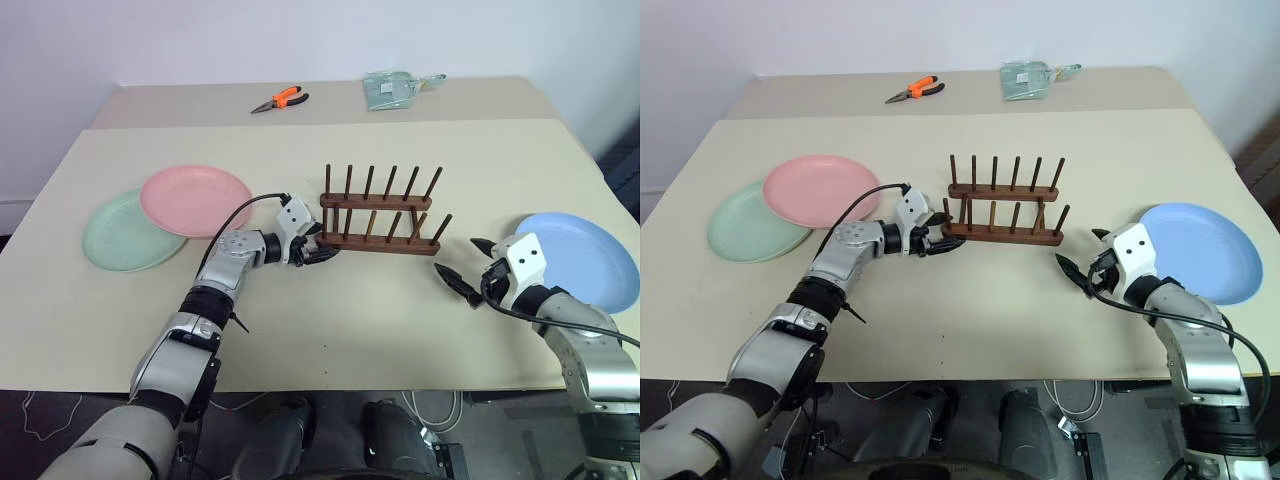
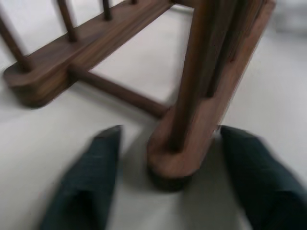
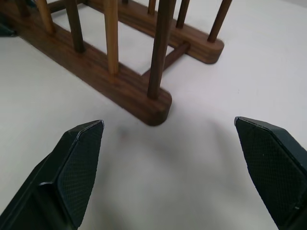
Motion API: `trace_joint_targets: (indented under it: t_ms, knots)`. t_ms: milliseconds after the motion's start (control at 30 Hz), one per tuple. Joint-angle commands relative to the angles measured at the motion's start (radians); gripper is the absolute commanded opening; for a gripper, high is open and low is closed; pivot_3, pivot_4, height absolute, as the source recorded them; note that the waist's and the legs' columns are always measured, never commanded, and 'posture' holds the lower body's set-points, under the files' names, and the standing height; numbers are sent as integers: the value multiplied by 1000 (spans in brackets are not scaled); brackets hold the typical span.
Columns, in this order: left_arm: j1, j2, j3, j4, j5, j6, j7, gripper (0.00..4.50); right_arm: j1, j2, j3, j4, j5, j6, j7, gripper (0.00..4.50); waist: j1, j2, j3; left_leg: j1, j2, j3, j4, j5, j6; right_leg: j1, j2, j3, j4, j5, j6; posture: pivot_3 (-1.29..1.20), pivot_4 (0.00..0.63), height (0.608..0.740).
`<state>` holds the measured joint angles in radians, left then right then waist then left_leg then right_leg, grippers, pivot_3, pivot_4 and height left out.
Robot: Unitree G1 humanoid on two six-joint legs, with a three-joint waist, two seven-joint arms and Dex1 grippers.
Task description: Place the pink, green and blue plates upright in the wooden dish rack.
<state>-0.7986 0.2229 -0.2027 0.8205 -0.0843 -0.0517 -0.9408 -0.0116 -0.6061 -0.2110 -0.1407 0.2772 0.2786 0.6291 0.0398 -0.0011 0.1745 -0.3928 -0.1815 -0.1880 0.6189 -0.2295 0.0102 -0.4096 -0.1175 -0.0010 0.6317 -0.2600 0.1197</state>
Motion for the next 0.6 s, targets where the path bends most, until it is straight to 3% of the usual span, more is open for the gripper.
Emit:
trace_joint_targets:
  t_ms: [33, 67, 100, 267, 467, 567, 600]
  knots:
    - [18, -19, -9, 38, 21, -29, -24, 1245, 17, 6, -13, -64, -4, -16, -19, 4500, 0, 0, 0, 0, 0, 0, 1, 0, 0, 0, 0, 0, 0, 0, 0, 0, 150, 740]
    - [25, -21, -8, 32, 23, -34, -29, 807, 24, 5, -11, -73, -5, -11, -20, 4500, -1, 0, 0, 0, 0, 0, 2, 0, 0, 1, 0, 0, 0, 0, 1, 0, 150, 740]
    - [40, -20, -9, 15, 23, -36, -38, 761, 34, -2, -7, -86, -8, -4, -19, 4500, -2, 1, 0, 0, 0, 0, 2, -1, 1, 1, 1, 0, 0, 1, 1, 0, 150, 740]
    - [133, 19, -19, -124, 26, -46, -82, 762, 62, -43, -5, -114, -23, 11, 9, 4500, -2, 1, -1, 0, 0, 0, 5, -2, 3, 2, 1, 0, 1, 1, 1, 0, 150, 740]
    - [347, 167, -46, -543, -17, 34, -198, 762, 34, -69, -14, -88, -25, 10, 27, 4500, -18, 2, -1, 1, 1, 0, 4, -2, 3, 1, 1, 1, 1, 1, 0, 0, 150, 740]
    - [406, 221, -36, -658, -35, 101, -205, 762, 27, -73, -14, -75, -29, 6, 33, 4500, -25, 2, -1, 1, 1, 0, 4, -2, 3, 1, 1, 1, 2, 1, 0, 0, 150, 740]
    - [424, 240, -29, -677, -31, 119, -194, 1262, 23, -76, -13, -64, -33, 2, 37, 4500, -25, 2, -1, 1, 1, 0, 4, -2, 3, 1, 1, 1, 2, 1, 0, 0, 150, 740]
